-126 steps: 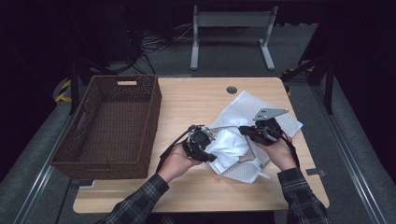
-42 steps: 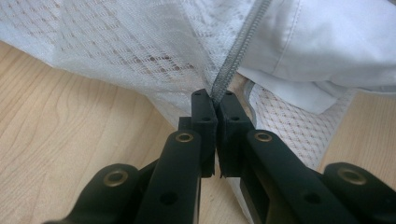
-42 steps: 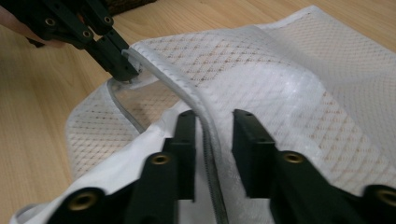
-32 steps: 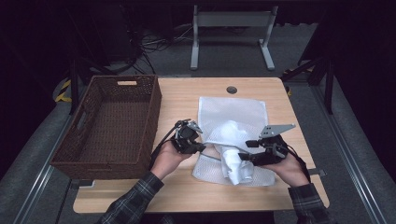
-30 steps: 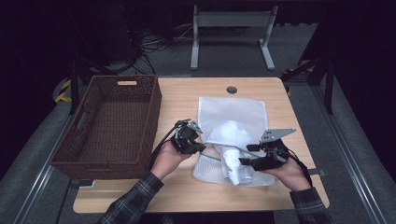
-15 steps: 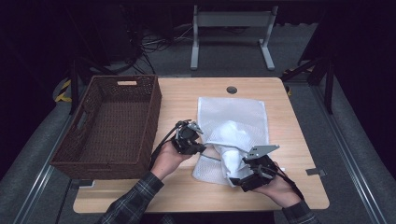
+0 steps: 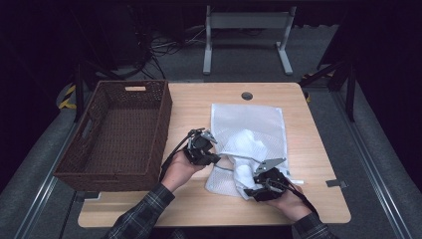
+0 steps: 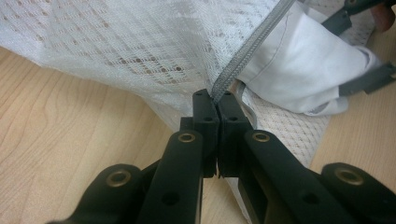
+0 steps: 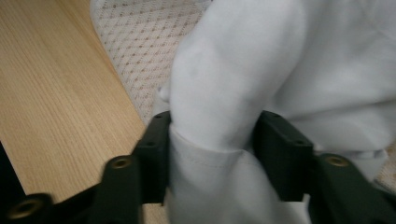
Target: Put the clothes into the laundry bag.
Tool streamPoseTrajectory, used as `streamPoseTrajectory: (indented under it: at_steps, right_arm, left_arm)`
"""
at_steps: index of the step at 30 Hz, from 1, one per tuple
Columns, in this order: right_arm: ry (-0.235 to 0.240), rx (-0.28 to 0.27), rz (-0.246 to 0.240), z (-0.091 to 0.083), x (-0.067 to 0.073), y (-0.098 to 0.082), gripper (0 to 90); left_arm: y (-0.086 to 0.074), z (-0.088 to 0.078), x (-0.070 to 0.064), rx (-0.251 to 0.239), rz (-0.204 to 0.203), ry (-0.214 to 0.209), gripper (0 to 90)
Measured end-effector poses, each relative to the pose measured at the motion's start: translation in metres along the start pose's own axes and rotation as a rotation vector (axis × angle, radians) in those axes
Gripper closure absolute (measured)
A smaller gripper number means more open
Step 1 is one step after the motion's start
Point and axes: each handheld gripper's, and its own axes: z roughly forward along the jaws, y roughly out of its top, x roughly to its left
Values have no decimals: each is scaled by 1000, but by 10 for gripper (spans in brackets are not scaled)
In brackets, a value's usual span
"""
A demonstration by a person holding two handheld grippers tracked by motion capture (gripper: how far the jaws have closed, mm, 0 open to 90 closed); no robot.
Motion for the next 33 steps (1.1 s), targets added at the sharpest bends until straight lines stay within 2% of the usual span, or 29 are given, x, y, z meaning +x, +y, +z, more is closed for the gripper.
streamPoseTrajectory:
  at_steps: [3, 5, 11, 20, 33]
  right_arm:
    - [-3, -11, -6, -3, 0, 0, 712]
    - [-5, -24, -1, -5, -1, 0, 751]
    - [4, -73, 32, -14, -7, 1, 765]
    - [-40, -121, 62, -19, -15, 11, 770]
    - [-114, -167, 142, -14, -38, 31, 777]
  left_arm:
    - [0, 0, -1, -5, -2, -5, 891]
    - [0, 0, -1, -4, 3, -5, 891]
    - [1, 0, -1, -3, 15, -7, 892]
    - [3, 2, -5, 6, 36, -13, 892]
    - [5, 6, -12, 21, 69, -31, 892]
